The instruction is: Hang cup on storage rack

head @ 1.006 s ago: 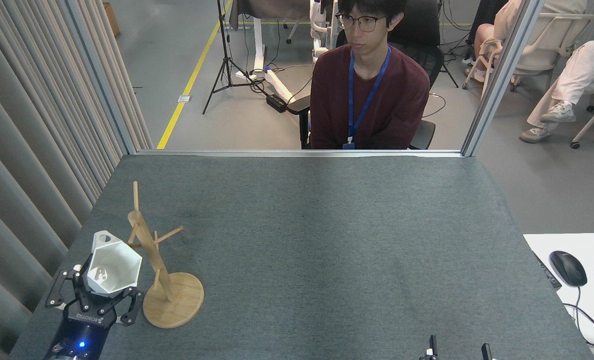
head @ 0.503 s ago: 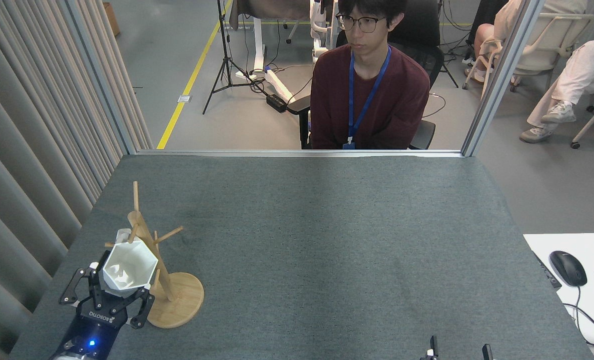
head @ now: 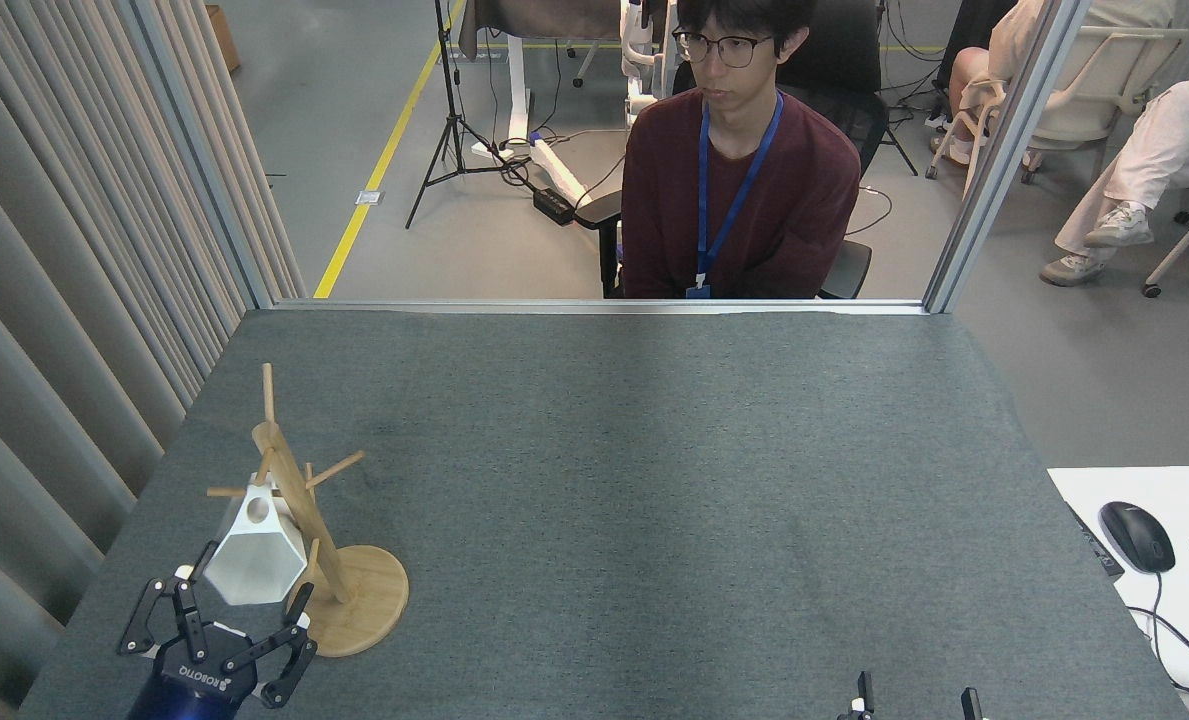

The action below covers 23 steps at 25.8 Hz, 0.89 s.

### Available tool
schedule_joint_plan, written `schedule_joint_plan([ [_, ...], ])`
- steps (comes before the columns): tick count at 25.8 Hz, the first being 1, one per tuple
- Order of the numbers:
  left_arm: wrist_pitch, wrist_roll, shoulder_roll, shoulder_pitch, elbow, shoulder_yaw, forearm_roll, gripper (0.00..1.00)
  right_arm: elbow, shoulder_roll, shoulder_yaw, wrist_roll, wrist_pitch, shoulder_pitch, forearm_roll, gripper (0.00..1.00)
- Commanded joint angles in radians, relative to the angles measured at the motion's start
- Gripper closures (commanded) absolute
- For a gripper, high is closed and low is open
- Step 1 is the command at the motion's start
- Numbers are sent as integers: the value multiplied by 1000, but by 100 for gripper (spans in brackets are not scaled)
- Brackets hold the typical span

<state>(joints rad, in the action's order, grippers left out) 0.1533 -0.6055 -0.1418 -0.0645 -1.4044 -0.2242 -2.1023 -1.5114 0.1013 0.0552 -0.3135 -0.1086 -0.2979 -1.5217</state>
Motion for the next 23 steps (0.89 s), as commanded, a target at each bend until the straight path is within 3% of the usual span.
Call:
schedule_joint_plan([
  [1,-9,1,22,-71,-15,-12,54,0,2,3,0,-3,1,0,0,2],
  [5,9,18,34,-147,-68,-35,188,0,-6,3,0,-10,21,-9,0,2],
  [7,75,39,33,-206,-134,-35,294,0,-20,11,0,-16,47,-10,0,2],
  [10,230,176,34,-291,-242,-49,551,0,-69,38,-3,-29,93,-32,-2,2],
  [13,293,289,34,-354,-294,-70,729,0,-121,38,-3,-64,135,-72,-11,2],
  [16,338,323,37,-399,-303,-69,766,0,-124,43,-3,-82,149,-75,-17,2],
  [23,321,375,39,-402,-303,-60,814,0,-125,28,5,-87,139,-56,-17,1],
])
